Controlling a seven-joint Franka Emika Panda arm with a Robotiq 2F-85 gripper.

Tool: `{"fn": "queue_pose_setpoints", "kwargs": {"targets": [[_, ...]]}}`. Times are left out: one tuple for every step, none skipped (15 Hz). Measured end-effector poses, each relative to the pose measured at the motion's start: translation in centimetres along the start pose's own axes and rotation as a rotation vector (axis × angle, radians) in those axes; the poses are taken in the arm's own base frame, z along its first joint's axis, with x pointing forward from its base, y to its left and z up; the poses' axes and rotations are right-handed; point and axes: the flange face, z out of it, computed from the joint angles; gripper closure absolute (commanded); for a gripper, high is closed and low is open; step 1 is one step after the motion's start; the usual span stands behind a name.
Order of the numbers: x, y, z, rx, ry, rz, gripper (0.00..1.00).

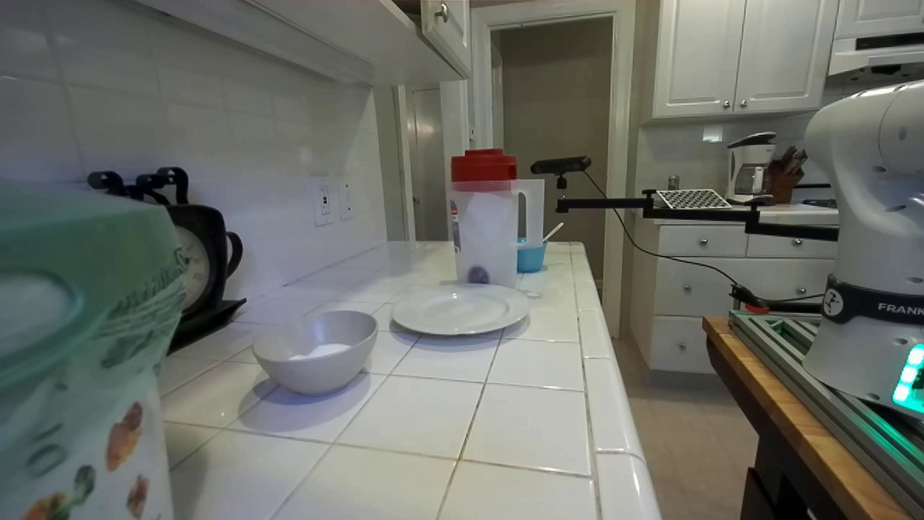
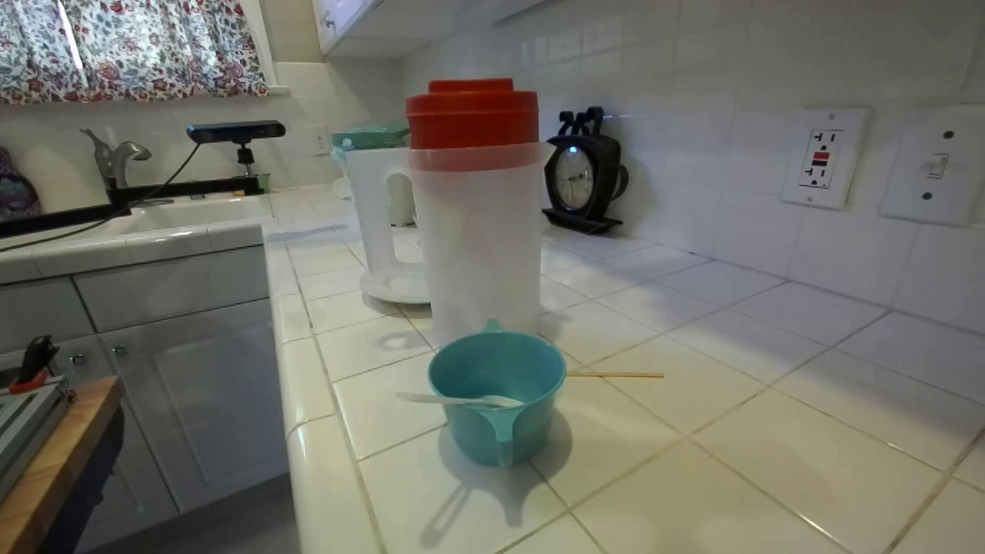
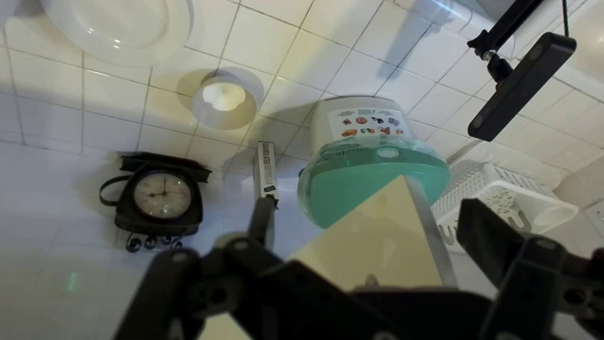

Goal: Close the top cabinet door that is open

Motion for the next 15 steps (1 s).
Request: {"fn": "queue_pose_setpoints", "kwargs": {"targets": [[0.1,0.0,-0.1,0.0,0.008,0.0,0.0],[0.2,0.0,-0.2,-0.001,0.016,0.0,0.0],[0.2,0.1,-0.3,-0.003,0.022,0.002,0.0],[0.2,0.2,-0.4,-0.008,0.026,0.003,0.0],[0.2,0.3,-0.5,-0.013,0.029,0.006,0.0],[0.3,0.6,-0.6,-0.018,0.031,0.01,0.0],[0.3,0.7,-0.7,-0.022,0.033,0.014,0.0],[0.3,1.0,-0.7,-0.029,0.034,0.019,0.0],[0.3,1.2,-0.8,-0.036,0.034,0.024,0.0],[0.2,1.4,-0.9,-0.042,0.034,0.026,0.0],[0.1,1.4,-1.0,-0.05,0.034,0.026,0.0],[0.1,1.5,-1.1,-0.058,0.034,0.024,0.0],[0.0,1.6,-1.3,-0.066,0.034,0.024,0.0],[-0.1,1.7,-1.4,-0.078,0.033,0.023,0.0],[-0.3,1.9,-1.6,-0.091,0.031,0.023,0.0]]}}
